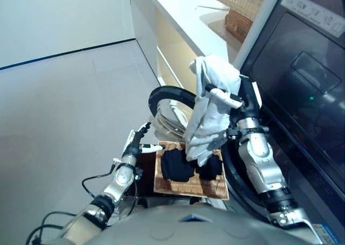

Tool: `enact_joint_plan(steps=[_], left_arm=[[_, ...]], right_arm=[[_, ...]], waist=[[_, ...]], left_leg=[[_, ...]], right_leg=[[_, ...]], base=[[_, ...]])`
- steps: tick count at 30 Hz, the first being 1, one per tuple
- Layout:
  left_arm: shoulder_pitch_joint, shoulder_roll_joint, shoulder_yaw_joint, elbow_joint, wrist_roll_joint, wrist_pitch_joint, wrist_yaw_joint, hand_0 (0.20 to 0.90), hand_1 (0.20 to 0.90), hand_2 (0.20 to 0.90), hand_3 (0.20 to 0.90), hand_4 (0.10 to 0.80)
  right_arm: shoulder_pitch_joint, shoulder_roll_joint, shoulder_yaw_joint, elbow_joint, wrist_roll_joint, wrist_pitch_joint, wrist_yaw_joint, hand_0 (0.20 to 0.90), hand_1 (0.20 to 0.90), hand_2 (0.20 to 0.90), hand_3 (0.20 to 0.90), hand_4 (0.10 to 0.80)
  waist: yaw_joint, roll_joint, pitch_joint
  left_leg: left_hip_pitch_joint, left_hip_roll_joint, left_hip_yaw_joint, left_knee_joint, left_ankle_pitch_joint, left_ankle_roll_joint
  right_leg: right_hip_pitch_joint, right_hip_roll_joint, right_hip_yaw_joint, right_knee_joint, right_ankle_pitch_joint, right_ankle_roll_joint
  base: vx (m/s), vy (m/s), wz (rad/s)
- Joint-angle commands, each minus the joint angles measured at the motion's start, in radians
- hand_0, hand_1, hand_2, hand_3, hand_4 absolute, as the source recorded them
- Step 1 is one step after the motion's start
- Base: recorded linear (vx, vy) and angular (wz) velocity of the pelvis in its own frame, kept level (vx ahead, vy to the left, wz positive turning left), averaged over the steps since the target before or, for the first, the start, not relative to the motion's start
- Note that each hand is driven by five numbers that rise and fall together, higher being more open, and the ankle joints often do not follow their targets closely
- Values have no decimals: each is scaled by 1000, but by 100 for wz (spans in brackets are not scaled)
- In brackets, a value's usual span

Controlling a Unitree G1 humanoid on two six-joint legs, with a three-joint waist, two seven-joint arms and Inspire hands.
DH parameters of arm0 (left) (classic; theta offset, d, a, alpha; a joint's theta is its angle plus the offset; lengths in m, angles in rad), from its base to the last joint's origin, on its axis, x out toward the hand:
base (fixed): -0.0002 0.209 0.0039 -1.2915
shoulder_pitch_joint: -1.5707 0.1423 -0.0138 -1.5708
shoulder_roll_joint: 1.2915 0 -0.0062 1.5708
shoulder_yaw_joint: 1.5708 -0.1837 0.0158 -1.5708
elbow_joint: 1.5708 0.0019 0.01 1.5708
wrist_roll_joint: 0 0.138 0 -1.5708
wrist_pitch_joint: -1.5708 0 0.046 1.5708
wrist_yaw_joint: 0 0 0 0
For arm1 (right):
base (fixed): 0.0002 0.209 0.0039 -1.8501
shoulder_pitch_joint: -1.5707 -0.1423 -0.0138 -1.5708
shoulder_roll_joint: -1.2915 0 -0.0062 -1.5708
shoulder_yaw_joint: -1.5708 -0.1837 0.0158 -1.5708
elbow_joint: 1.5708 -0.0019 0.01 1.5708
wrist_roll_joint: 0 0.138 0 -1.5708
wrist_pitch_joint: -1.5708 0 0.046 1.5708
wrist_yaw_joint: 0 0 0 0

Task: Pick up the clothes and place them into the washing machine

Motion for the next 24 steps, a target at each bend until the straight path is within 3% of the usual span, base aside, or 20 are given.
enact_joint_plan(steps=[1,8,13,24], left_arm=[[-142,12,-31,27,-10,-113,13,900,900,900,900,800],[-204,0,-33,29,-59,-101,4,900,900,900,900,800],[-247,11,-44,-73,-52,-103,-14,900,900,900,900,800],[-246,-4,-36,-125,-189,-115,-112,900,900,900,900,800]], right_arm=[[-128,-17,-22,-123,-32,-125,-2,200,200,200,200,300],[-134,25,9,-89,-9,-120,12,200,200,200,200,300],[-140,50,30,-76,25,-109,39,200,200,200,200,300],[-151,41,33,-112,81,-108,65,200,200,200,200,300]], waist=[[11,-53,-112],[4,-54,-119],[0,-52,-117],[3,-60,-104]], left_leg=[[40,32,-13,9,-74,-77],[33,30,-9,5,-67,-77],[30,28,-12,3,-65,-75],[12,37,-23,-3,-50,-82]], right_leg=[[-55,-53,8,47,-10,41],[-63,-53,9,41,1,41],[-65,-54,7,40,6,39],[-73,-51,-7,38,6,38]], base=[[-37,-3,-4],[-15,-2,-3],[0,0,0],[0,0,0]])
